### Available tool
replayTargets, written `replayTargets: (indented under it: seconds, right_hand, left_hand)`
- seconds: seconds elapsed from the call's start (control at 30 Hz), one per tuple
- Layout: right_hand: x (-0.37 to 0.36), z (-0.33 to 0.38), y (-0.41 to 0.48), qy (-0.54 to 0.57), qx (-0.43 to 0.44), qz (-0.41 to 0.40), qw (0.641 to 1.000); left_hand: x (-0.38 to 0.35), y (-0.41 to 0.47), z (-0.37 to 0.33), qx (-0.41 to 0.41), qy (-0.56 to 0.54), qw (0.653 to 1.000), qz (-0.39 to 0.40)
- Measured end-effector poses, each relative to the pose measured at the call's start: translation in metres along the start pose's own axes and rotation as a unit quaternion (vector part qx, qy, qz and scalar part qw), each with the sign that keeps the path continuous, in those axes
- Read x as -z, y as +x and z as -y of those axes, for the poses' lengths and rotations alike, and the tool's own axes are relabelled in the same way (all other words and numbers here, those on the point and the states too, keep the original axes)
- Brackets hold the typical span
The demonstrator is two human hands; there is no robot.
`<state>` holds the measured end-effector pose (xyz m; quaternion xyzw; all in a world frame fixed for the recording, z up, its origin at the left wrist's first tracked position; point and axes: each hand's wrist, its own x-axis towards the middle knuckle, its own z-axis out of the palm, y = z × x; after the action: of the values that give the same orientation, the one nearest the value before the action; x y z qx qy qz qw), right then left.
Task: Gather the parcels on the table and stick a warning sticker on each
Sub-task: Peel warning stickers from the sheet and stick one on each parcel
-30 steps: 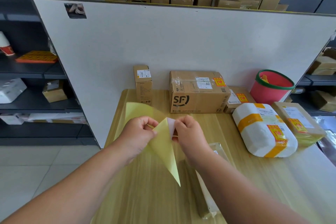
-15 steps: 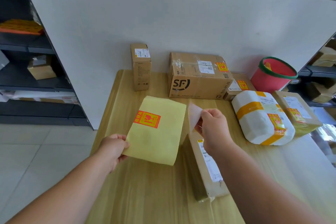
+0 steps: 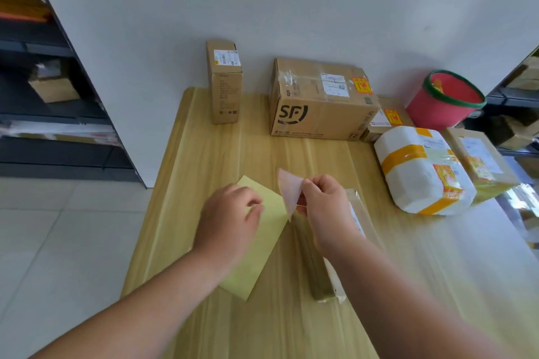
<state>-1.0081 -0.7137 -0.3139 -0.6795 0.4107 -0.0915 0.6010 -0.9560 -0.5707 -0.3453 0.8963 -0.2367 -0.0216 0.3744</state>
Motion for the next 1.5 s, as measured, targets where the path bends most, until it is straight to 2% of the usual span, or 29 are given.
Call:
replayTargets:
  seconds: [0.07,0.13,0.4,0.53,0.6,0.73,0.97,1.23,1.5]
  right_hand:
    - [0.002,0.001,-0.005,0.012,0.011,0.004,1.0]
    - [0.008,0.001,-0.011,0.029,0.016,0.012,0.999]
    - [0.042,-0.003,-0.024,0.182,-0.035,0.099,0.978]
    - [0.064,-0.007,-0.021,0.196,-0.057,0.157,0.966]
    - [0.075,-0.008,-0.019,0.189,-0.054,0.161,0.967]
    - [0.099,-0.017,-0.01,0.026,0.025,0.075,0.997]
    - [0.134,-0.025,-0.002,0.033,0.034,0.132,0.99]
    - [0.161,-0.027,0.015,0.027,0.047,0.151,0.987]
    - [0.165,-0.054,0.026,0.0,0.009,0.178,0.984]
  left_hand:
    - [-0.003,0.0,-0.028,-0.076,-0.01,0.997,-0.009]
    - [-0.01,0.0,-0.041,-0.088,-0.021,0.996,-0.011]
    - [-0.028,-0.004,-0.065,-0.024,-0.064,0.998,-0.009]
    - [-0.032,-0.003,-0.079,0.025,-0.114,0.993,0.002]
    - [-0.034,-0.003,-0.085,0.072,-0.166,0.983,0.01]
    - [-0.038,-0.005,-0.102,0.154,-0.278,0.948,0.025]
    - [-0.054,-0.014,-0.133,0.249,-0.37,0.894,0.051]
    - [-0.076,-0.015,-0.151,0.263,-0.371,0.889,0.059]
    - [-0.101,-0.019,-0.139,0.27,-0.266,0.925,0.022]
